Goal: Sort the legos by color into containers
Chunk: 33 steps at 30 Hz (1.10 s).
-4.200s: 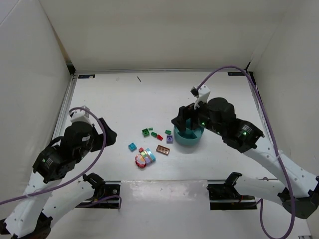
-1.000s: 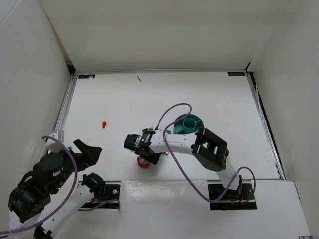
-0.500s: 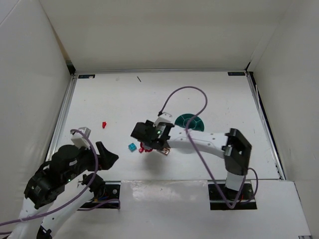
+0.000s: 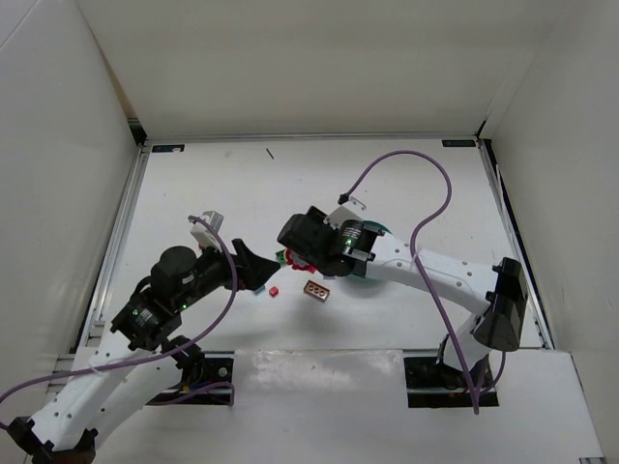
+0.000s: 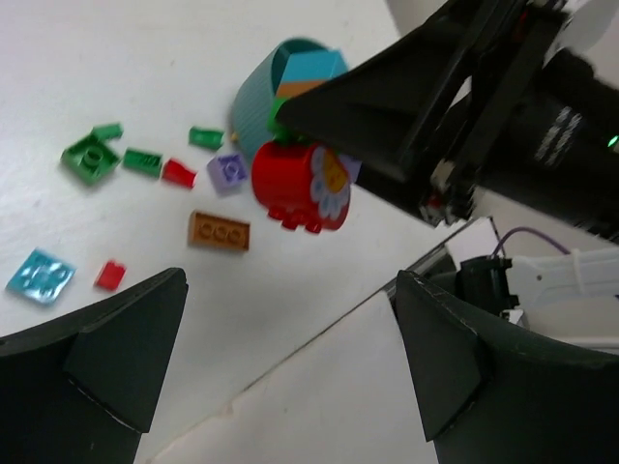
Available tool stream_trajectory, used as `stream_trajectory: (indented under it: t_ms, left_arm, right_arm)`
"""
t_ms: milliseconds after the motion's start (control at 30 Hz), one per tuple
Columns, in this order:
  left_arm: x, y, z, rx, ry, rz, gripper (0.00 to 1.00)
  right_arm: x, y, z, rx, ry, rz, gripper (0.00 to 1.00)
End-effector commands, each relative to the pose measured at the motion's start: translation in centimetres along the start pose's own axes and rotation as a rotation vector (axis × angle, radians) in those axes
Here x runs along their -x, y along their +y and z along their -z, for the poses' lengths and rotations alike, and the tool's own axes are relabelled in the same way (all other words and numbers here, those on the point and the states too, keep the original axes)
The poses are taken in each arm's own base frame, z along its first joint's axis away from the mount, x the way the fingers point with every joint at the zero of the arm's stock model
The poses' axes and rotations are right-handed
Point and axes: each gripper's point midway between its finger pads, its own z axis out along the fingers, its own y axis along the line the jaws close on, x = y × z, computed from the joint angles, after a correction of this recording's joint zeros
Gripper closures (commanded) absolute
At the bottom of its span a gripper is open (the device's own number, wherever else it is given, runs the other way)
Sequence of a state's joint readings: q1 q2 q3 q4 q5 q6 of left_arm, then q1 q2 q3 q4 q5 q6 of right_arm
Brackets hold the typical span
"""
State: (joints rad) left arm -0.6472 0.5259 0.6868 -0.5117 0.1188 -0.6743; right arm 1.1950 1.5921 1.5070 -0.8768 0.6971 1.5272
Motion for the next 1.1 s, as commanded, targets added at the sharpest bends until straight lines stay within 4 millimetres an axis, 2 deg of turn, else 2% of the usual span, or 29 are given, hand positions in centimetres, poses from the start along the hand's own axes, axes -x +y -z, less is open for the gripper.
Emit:
stream_trajectory:
  t_ms: [0, 67, 100, 133, 167, 200, 300, 433, 467, 533, 667, 767, 900, 1000, 1067]
  left_arm:
    - [3.1, -2.8, -1.4, -0.108, -0.119, -0.032, 0.00]
    - [2.9, -2.9, -2.5, -0.109, -0.083, -0.104, 0.00]
    - [2.7, -2.6, -2.4, -0.078, -0.053, -0.109, 0.00]
    - [1.8, -1.5, -3.3, -0.032, -0.004, -0.140, 0.00]
    - [1.8, -1.4, -3.3, -0.028, 0.008, -0.162, 0.00]
    - [1.3, -1.6, -3.6, -0.049, 0.028, -0.165, 0.00]
    - [0.4, -2.1, -4.6, -0.119, 0.045, -0.187, 0.00]
    - [1.5, -3.4, -4.6, -0.202, -0.059, -0.184, 0.00]
    - [2.3, -4.4, -4.0, -0.246, -0.112, -0.194, 0.00]
    - [2.4, -4.3, -4.1, -0.251, -0.134, -0.213, 0.00]
    - [1.5, -3.7, -4.8, -0.226, -0.075, -0.276, 0.00]
    - [1.3, -4.2, -5.0, -0.244, -0.059, -0.283, 0.00]
    - [0.9, -4.0, -5.4, -0.239, -0.054, -0.284, 0.00]
    - [1.2, -4.1, -5.2, -0.247, -0.071, -0.279, 0.07]
    - [1.5, -4.4, -5.1, -0.260, -0.096, -0.271, 0.22]
  right_arm:
    - [3.4, 0.8, 1.5, -0.005, -0.117, -0.041, 0.58]
    - [4.5, 1.0, 2.0, 0.003, -0.136, -0.039, 0.60]
    - [4.7, 1.2, 2.6, 0.022, -0.122, -0.013, 0.60]
    - [4.4, 1.3, 2.6, 0.030, -0.096, 0.000, 0.60]
    - [4.8, 1.0, 2.5, 0.025, -0.087, -0.007, 0.60]
    - [4.1, 1.2, 2.6, 0.046, -0.036, 0.015, 0.60]
    - [4.3, 1.5, 3.2, 0.100, -0.008, -0.007, 0.60]
    - [3.9, 1.4, 3.6, 0.101, 0.003, 0.012, 0.60]
    - [3.7, 1.4, 3.4, 0.094, 0.002, 0.025, 0.60]
    - [3.3, 1.9, 3.9, 0.101, 0.009, 0.039, 0.60]
    - [2.7, 2.9, 4.0, 0.105, 0.023, 0.075, 0.60]
    - [2.0, 3.6, 3.7, 0.120, 0.041, 0.087, 0.60]
    - [2.0, 4.1, 3.9, 0.139, 0.032, 0.089, 0.60]
    - [1.9, 4.5, 4.3, 0.173, 0.022, 0.084, 0.60]
    - [1.9, 4.8, 4.7, 0.195, 0.022, 0.074, 0.60]
